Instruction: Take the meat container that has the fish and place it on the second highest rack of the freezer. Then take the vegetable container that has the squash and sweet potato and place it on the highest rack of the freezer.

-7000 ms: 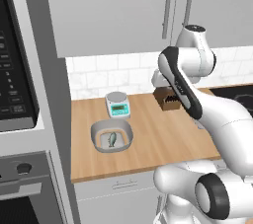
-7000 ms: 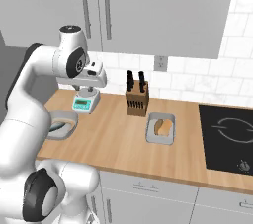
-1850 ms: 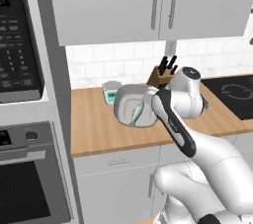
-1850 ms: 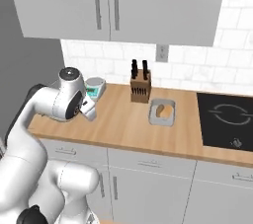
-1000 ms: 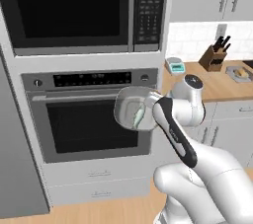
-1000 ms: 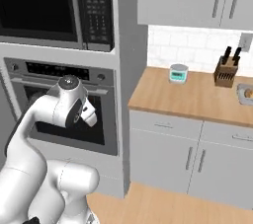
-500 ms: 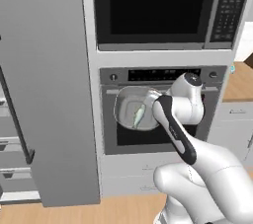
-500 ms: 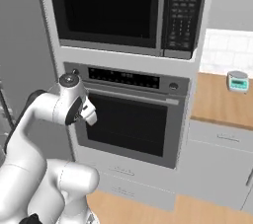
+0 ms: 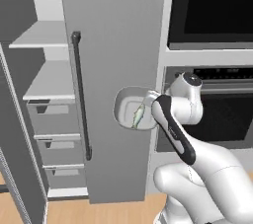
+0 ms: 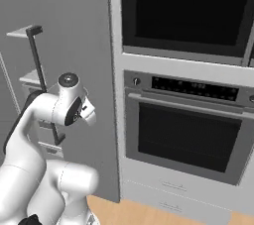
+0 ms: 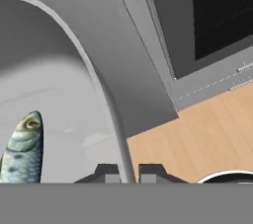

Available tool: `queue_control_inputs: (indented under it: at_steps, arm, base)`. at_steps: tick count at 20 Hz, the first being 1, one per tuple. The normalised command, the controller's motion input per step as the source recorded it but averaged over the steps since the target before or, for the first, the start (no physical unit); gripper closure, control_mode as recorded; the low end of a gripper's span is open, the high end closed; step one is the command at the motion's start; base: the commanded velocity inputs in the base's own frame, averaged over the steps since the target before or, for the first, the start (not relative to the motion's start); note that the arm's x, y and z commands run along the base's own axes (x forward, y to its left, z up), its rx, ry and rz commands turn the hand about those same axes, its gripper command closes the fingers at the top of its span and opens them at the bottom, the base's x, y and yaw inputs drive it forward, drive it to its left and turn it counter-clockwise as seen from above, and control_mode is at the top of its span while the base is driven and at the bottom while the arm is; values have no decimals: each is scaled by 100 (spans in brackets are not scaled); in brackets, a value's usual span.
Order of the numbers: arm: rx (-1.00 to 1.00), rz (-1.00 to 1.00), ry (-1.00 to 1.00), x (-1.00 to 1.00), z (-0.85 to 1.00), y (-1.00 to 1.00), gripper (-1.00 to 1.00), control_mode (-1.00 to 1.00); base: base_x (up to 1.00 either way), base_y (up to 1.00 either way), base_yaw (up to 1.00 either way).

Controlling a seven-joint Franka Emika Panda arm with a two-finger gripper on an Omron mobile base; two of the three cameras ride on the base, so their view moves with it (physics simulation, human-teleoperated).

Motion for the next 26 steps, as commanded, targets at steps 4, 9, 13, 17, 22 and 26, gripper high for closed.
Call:
queue_control_inputs:
  at_steps: [4,9,13,17,22,26]
  arm:
    - [0,0,0,0,0,0,100,100]
    - [0,0,0,0,0,0,100,100]
    - [0,0,0,0,0,0,100,100]
    - [0,0,0,0,0,0,100,100]
    - [0,0,0,0,0,0,100,100]
    - [0,0,0,0,0,0,100,100]
  base:
    - [0,100,0]
    - [14,99,0]
    - [18,35,-1]
    - [47,18,-3]
    - [48,0,0]
    - [21,15,0]
